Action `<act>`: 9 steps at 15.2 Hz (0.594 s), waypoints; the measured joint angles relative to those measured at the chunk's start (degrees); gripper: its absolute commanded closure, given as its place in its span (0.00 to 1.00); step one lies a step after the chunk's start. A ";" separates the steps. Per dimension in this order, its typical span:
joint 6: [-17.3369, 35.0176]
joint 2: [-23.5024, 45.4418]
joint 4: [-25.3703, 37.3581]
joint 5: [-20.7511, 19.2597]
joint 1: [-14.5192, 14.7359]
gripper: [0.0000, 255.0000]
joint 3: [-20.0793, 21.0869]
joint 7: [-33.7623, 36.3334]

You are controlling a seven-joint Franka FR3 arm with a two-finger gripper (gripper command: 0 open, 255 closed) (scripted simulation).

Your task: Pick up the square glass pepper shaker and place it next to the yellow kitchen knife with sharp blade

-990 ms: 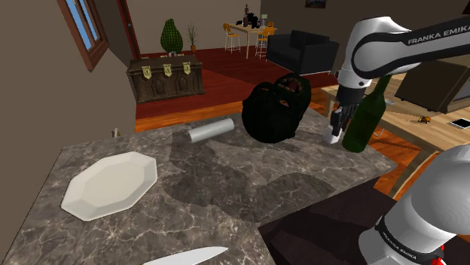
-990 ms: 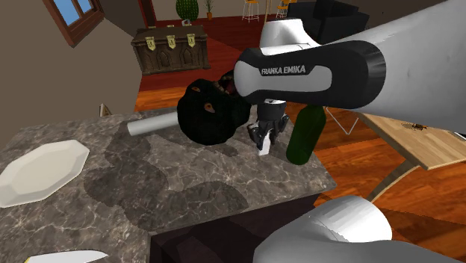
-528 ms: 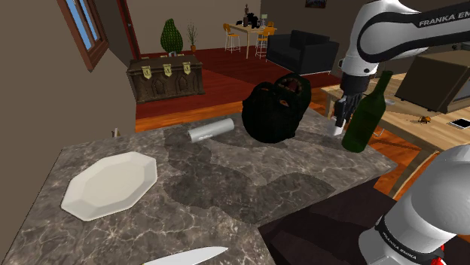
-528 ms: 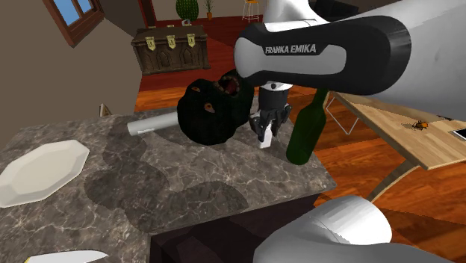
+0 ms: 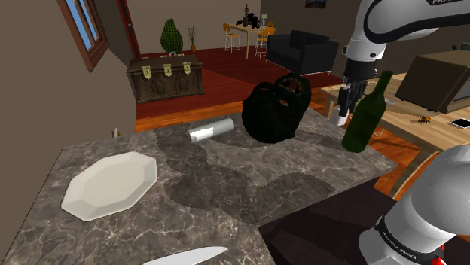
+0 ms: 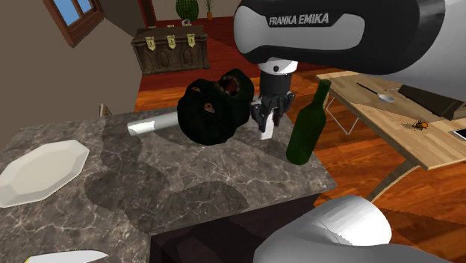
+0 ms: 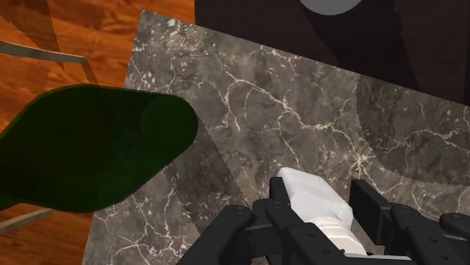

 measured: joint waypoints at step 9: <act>0.73 4.19 3.12 6.62 4.96 1.00 8.06 9.20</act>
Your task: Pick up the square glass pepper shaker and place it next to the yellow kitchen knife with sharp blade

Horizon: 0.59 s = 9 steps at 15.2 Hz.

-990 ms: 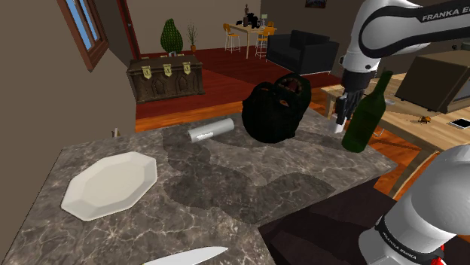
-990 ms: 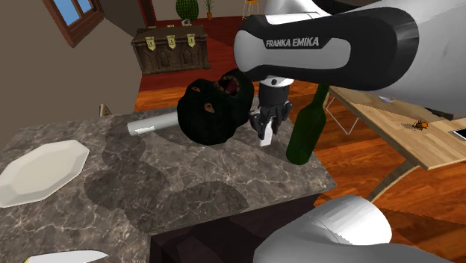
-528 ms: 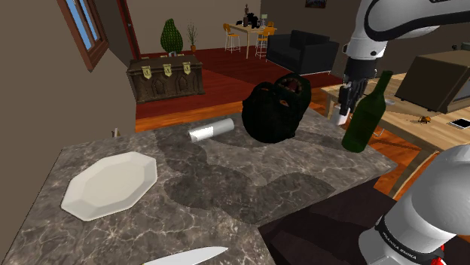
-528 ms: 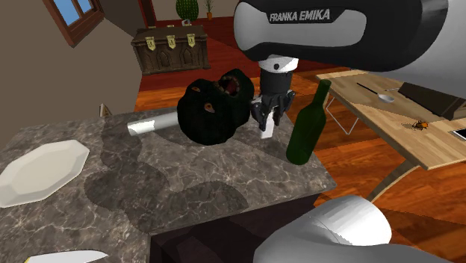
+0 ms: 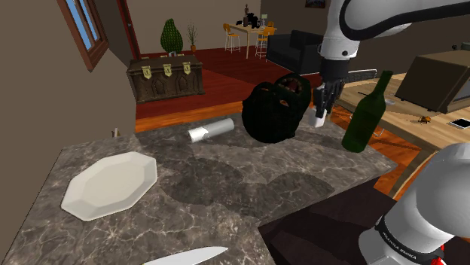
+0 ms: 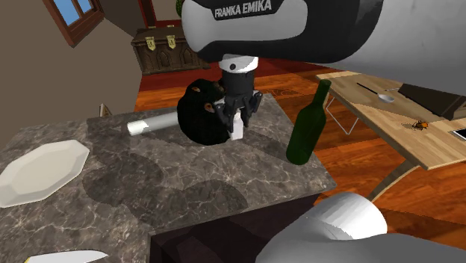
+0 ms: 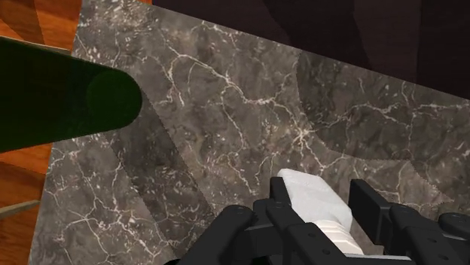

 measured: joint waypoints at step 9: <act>2.94 8.50 5.96 6.41 5.25 1.00 9.28 11.24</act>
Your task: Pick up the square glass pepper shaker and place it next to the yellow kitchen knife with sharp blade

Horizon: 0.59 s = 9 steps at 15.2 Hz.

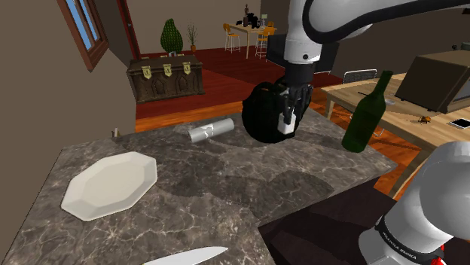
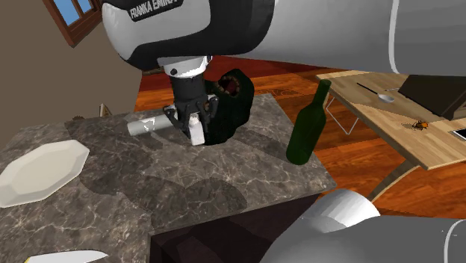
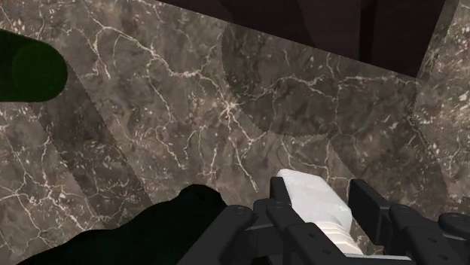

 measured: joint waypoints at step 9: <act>2.02 12.49 11.38 2.67 3.87 1.00 8.33 11.27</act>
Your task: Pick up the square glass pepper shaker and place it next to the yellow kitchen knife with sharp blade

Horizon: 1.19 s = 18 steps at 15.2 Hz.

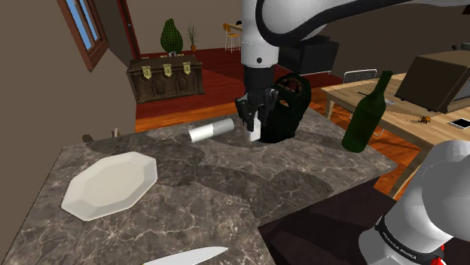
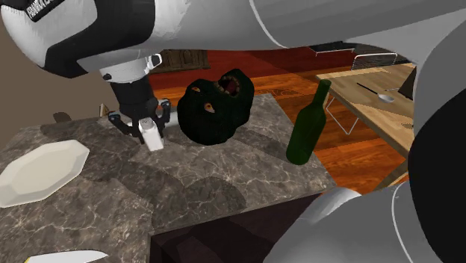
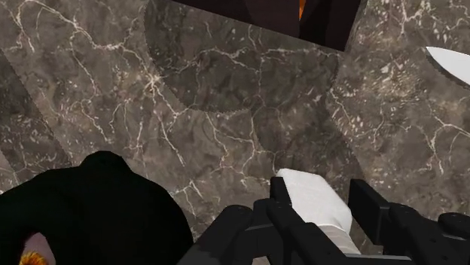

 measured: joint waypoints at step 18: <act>-5.92 36.38 42.27 -9.64 10.51 1.00 9.63 22.06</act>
